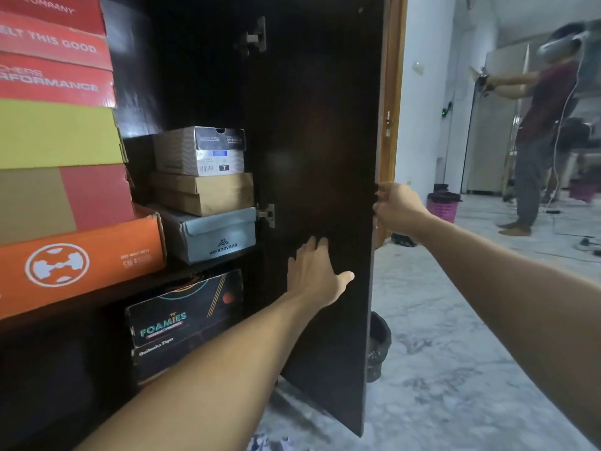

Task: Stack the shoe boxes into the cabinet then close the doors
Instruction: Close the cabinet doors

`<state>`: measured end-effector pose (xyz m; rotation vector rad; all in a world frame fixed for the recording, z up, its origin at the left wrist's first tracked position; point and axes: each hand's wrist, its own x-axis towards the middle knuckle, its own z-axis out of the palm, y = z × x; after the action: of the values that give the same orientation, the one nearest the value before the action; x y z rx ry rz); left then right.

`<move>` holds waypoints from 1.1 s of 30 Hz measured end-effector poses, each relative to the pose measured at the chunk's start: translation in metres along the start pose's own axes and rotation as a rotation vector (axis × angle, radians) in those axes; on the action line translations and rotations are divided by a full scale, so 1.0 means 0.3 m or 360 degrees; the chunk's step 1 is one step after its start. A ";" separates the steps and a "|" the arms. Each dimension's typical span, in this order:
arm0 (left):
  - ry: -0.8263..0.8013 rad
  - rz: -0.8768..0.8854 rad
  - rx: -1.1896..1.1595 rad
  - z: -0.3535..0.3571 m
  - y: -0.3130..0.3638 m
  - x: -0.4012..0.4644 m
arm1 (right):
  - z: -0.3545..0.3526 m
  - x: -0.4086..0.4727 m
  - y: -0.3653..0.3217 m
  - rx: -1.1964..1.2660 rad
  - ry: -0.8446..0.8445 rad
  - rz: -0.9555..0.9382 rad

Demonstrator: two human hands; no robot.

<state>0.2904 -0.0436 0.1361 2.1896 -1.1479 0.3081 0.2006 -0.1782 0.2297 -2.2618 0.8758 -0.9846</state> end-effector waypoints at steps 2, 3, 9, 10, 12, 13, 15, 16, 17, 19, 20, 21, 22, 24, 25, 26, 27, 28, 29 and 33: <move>0.0011 -0.0029 -0.0010 0.035 -0.007 -0.008 | 0.011 0.001 0.006 0.0082 0.0065 0.0018; 0.0013 -0.0034 -0.0009 0.045 -0.011 -0.017 | 0.014 0.001 0.005 0.0126 0.0084 0.0021; 0.0056 -0.0055 -0.0022 0.067 -0.062 -0.072 | 0.027 -0.047 -0.044 0.0298 0.0093 0.0008; 0.0073 -0.0053 -0.0023 0.061 -0.071 -0.082 | 0.030 -0.062 -0.060 0.0340 0.0074 -0.0007; 0.0109 -0.0042 -0.0040 0.048 -0.092 -0.105 | 0.038 -0.092 -0.092 0.0459 0.0009 -0.0051; 0.0128 -0.0034 -0.0054 0.039 -0.103 -0.117 | 0.042 -0.107 -0.110 0.0509 -0.0032 -0.0075; 0.0182 -0.0023 -0.0063 0.022 -0.129 -0.140 | 0.055 -0.137 -0.147 0.0587 -0.0116 -0.0127; 0.0224 -0.0024 -0.0062 0.013 -0.145 -0.151 | 0.065 -0.150 -0.166 0.0607 -0.0157 -0.0164; 0.0264 -0.0033 -0.0069 0.003 -0.162 -0.161 | 0.078 -0.160 -0.185 0.0623 -0.0200 -0.0202; 0.0326 -0.0064 -0.0088 -0.019 -0.202 -0.176 | 0.106 -0.176 -0.221 0.0687 -0.0313 -0.0247; 0.0361 -0.0076 -0.0084 -0.031 -0.228 -0.180 | 0.123 -0.183 -0.240 0.0736 -0.0378 -0.0264; 0.0400 -0.0085 -0.0063 -0.047 -0.253 -0.186 | 0.145 -0.187 -0.260 0.0762 -0.0432 -0.0293; 0.0437 -0.0093 -0.0035 -0.064 -0.280 -0.193 | 0.168 -0.191 -0.280 0.0750 -0.0464 -0.0337; 0.0471 -0.0093 0.0031 -0.100 -0.332 -0.209 | 0.221 -0.192 -0.322 0.0710 -0.0472 -0.0435; 0.0467 -0.0085 0.0079 -0.115 -0.357 -0.217 | 0.251 -0.187 -0.343 0.0698 -0.0457 -0.0476; 0.0466 -0.0067 0.0136 -0.128 -0.379 -0.223 | 0.276 -0.182 -0.361 0.0680 -0.0435 -0.0511; 0.0485 -0.0042 0.0210 -0.144 -0.404 -0.228 | 0.305 -0.175 -0.380 0.0655 -0.0408 -0.0542; 0.0516 -0.0013 0.0304 -0.159 -0.431 -0.231 | 0.332 -0.169 -0.399 0.0620 -0.0378 -0.0572; 0.0556 0.0013 0.0400 -0.171 -0.455 -0.233 | 0.359 -0.160 -0.417 0.0589 -0.0357 -0.0609; 0.0654 0.0084 0.0651 -0.204 -0.549 -0.233 | 0.455 -0.139 -0.488 0.0538 -0.0395 -0.0670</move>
<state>0.3864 0.1092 0.0793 2.2836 -0.9706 1.0416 0.3356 -0.0246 0.2270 -2.2431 0.1129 -0.9135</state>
